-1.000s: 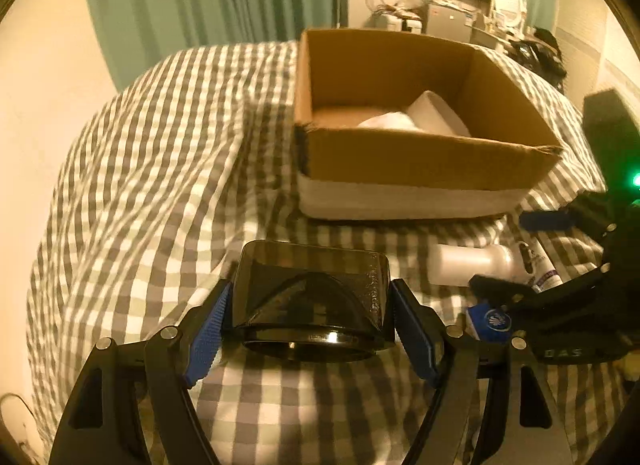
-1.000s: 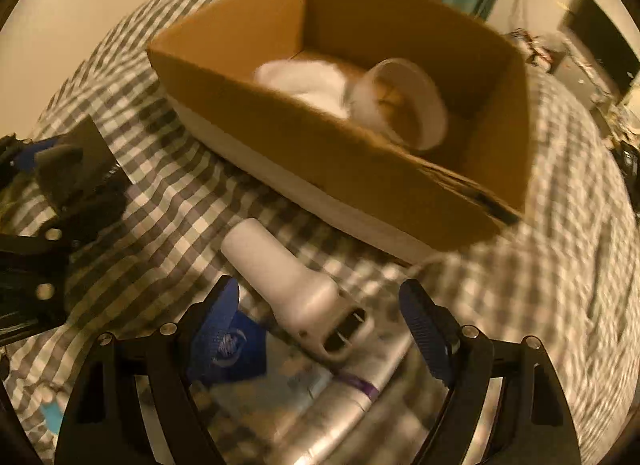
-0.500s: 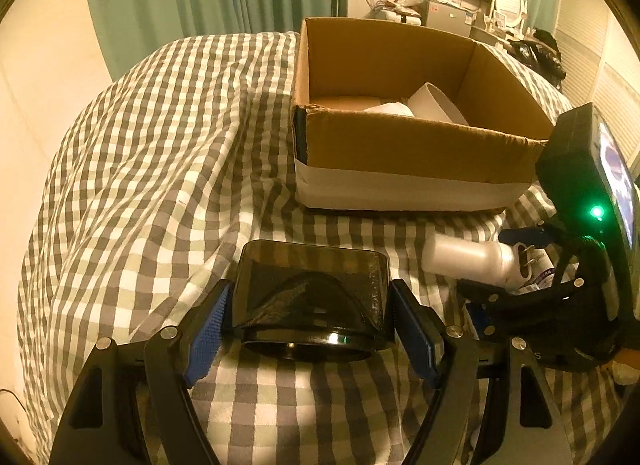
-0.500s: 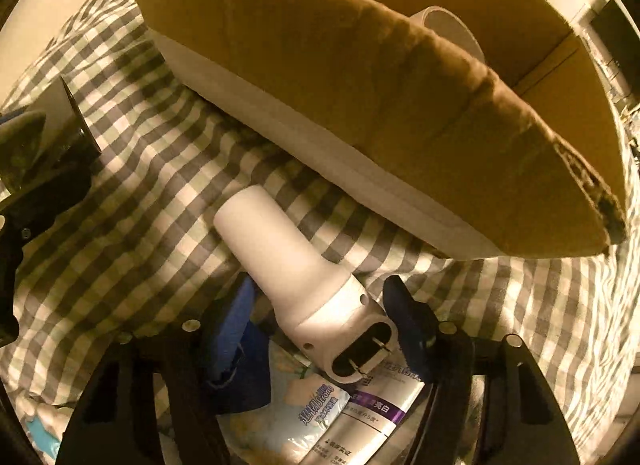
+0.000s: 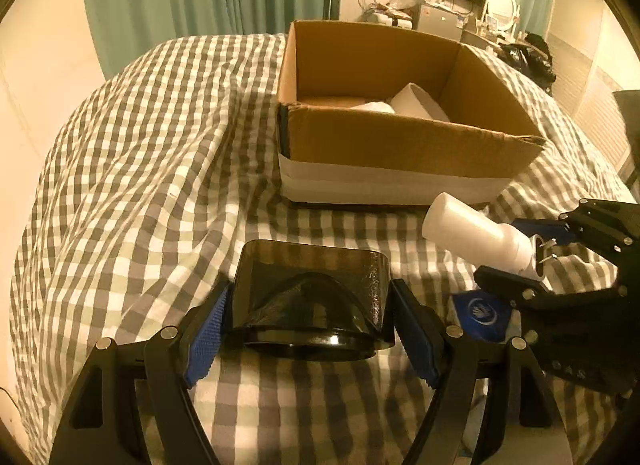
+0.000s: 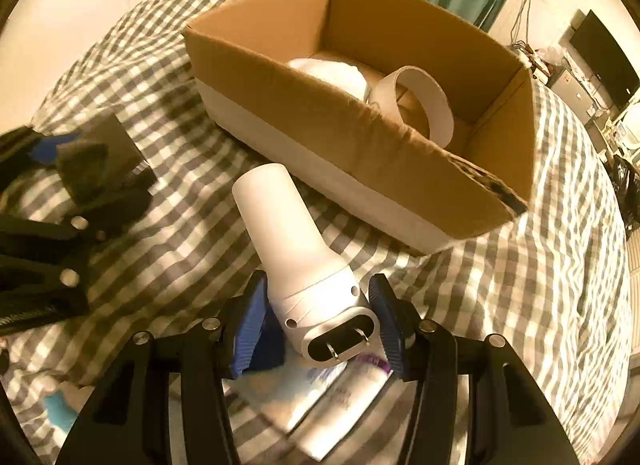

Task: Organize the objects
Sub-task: 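Carry mask and hair dryer over the box and release both inside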

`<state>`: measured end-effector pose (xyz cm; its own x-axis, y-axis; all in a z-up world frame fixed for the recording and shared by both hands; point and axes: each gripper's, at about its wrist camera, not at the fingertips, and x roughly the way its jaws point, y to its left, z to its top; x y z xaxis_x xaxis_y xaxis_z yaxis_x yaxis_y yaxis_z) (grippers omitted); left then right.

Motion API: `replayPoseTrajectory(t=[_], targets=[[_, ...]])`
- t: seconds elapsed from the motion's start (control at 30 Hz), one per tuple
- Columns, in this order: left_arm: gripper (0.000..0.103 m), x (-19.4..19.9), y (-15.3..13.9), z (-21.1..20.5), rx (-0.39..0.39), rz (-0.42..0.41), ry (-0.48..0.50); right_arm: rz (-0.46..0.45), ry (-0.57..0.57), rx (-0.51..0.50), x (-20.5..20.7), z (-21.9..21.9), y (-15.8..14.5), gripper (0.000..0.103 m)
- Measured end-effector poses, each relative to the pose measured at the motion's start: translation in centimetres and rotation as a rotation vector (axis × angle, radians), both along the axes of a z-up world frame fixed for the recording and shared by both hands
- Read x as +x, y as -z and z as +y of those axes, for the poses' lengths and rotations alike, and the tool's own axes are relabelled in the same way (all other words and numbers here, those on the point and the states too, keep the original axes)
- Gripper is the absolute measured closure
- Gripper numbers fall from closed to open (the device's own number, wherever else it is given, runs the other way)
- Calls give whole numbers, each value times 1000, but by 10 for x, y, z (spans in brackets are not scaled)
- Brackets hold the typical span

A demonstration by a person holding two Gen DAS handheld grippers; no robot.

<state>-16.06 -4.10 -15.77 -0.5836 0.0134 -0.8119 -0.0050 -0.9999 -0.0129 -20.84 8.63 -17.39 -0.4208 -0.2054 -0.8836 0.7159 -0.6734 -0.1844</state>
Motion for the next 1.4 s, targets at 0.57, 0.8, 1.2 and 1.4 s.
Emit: replayPoseTrajectory(t=[0.57, 0.8, 1.2, 1.4], targets=[[24, 26, -66, 3, 34, 119, -6, 130, 8, -127, 56, 14, -85, 52], [24, 10, -109, 12, 25, 190, 29, 206, 7, -192, 59, 16, -132, 52], [24, -57, -173, 8, 24, 317, 20, 278, 54, -307, 8, 14, -195, 52], [24, -101, -173, 8, -9, 307, 40, 285, 70, -324, -32, 1, -209, 52]])
